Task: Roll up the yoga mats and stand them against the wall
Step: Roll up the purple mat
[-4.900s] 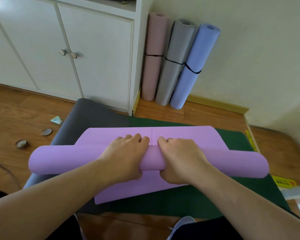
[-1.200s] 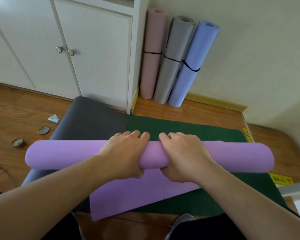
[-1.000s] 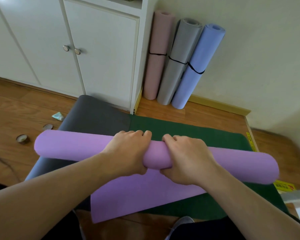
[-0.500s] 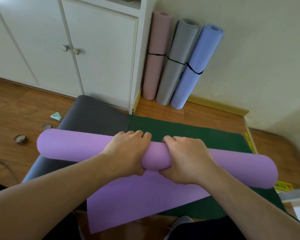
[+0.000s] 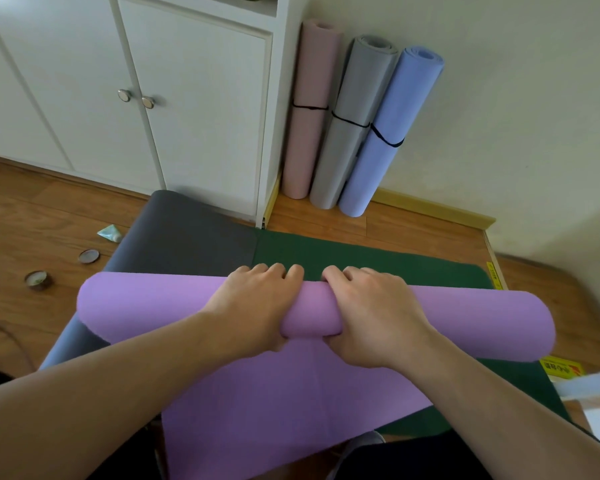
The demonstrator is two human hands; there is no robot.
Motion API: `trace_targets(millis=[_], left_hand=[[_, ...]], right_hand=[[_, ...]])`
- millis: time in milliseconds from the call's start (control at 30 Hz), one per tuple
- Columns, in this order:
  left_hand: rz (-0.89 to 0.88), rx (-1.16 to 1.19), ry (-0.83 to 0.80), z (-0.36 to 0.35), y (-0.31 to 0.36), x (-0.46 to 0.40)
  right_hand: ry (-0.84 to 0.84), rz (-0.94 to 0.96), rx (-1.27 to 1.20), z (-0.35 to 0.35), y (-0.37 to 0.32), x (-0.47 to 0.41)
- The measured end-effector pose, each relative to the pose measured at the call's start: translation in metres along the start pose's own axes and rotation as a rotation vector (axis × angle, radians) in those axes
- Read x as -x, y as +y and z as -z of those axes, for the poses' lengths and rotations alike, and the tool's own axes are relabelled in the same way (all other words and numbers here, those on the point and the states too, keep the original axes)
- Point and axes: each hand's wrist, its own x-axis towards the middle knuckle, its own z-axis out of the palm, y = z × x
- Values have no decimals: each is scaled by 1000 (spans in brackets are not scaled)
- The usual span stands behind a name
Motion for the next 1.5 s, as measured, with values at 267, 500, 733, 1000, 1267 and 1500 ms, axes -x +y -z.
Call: trace_targets(millis=[267, 500, 733, 1000, 1267, 1500], left_hand=[[72, 117, -150, 9, -7, 0], [7, -37, 13, -1, -1, 3], [104, 179, -181, 14, -10, -5], [53, 41, -78, 6, -4, 0], [85, 141, -99, 15, -8, -6], [53, 89, -89, 11, -4, -1]], right_hand=[[26, 35, 119, -10, -3, -3], [-6, -4, 29, 0, 1, -6], [-22, 52, 81, 2, 1, -2], [9, -4, 4, 5, 6, -9], [-9, 33, 71, 8, 6, -3], [-4, -5, 54, 6, 8, -7]])
